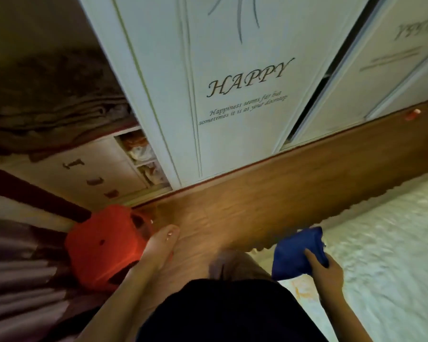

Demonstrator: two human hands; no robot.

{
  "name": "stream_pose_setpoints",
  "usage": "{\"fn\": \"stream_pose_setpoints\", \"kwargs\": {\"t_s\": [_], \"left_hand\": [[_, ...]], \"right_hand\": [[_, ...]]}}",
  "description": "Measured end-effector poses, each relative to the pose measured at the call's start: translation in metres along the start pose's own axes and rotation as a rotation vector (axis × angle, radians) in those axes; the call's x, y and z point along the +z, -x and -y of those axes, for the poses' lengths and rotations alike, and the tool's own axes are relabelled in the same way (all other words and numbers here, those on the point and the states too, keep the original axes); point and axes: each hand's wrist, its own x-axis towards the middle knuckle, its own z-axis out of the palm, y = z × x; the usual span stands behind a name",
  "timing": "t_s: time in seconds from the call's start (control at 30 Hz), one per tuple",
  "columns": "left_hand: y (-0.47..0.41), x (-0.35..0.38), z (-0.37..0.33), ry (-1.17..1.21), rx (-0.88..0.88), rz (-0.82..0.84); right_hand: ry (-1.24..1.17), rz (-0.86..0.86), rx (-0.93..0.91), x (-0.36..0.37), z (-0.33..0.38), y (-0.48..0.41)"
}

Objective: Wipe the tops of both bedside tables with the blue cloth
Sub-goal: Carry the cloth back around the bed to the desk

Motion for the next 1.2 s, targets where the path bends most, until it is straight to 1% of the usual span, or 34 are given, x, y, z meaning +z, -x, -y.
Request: {"fn": "stream_pose_setpoints", "kwargs": {"t_s": [0.1, 0.17, 0.3, 0.37, 0.43, 0.57, 0.67, 0.77, 0.83, 0.97, 1.1, 1.2], "left_hand": [[-0.069, 0.016, -0.039, -0.178, 0.095, 0.108], [-0.095, 0.028, -0.087, -0.192, 0.123, 0.140], [-0.149, 0.044, -0.153, -0.171, 0.117, 0.185], [-0.170, 0.045, -0.184, -0.130, 0.099, 0.209], [-0.193, 0.046, -0.217, -0.109, 0.101, 0.198], [-0.248, 0.048, -0.272, -0.220, 0.129, 0.216], [-0.298, 0.069, -0.317, -0.270, 0.116, 0.240], [-0.349, 0.110, -0.377, -0.299, 0.190, 0.286], [-0.381, 0.144, -0.428, -0.320, 0.233, 0.349], [-0.435, 0.218, -0.546, -0.380, 0.337, 0.486], [-0.460, 0.293, -0.656, -0.434, 0.464, 0.649], [-0.471, 0.348, -0.725, -0.462, 0.489, 0.769]], "right_hand": [[-0.097, -0.119, 0.082, -0.005, 0.003, -0.026], [-0.163, -0.191, 0.142, -0.005, 0.010, -0.046], [-0.244, -0.316, 0.245, -0.006, 0.036, -0.095], [-0.298, -0.347, 0.266, -0.008, 0.056, -0.121], [-0.342, -0.357, 0.270, -0.010, 0.080, -0.147], [-0.409, -0.373, 0.227, -0.018, 0.124, -0.196], [-0.437, -0.373, 0.205, -0.029, 0.155, -0.241], [-0.466, -0.389, 0.203, -0.042, 0.177, -0.293], [-0.472, -0.432, 0.207, -0.053, 0.189, -0.326], [-0.476, -0.580, 0.310, -0.086, 0.213, -0.382], [-0.529, -0.738, 0.408, -0.129, 0.235, -0.419], [-0.608, -0.835, 0.479, -0.162, 0.244, -0.448]]}}
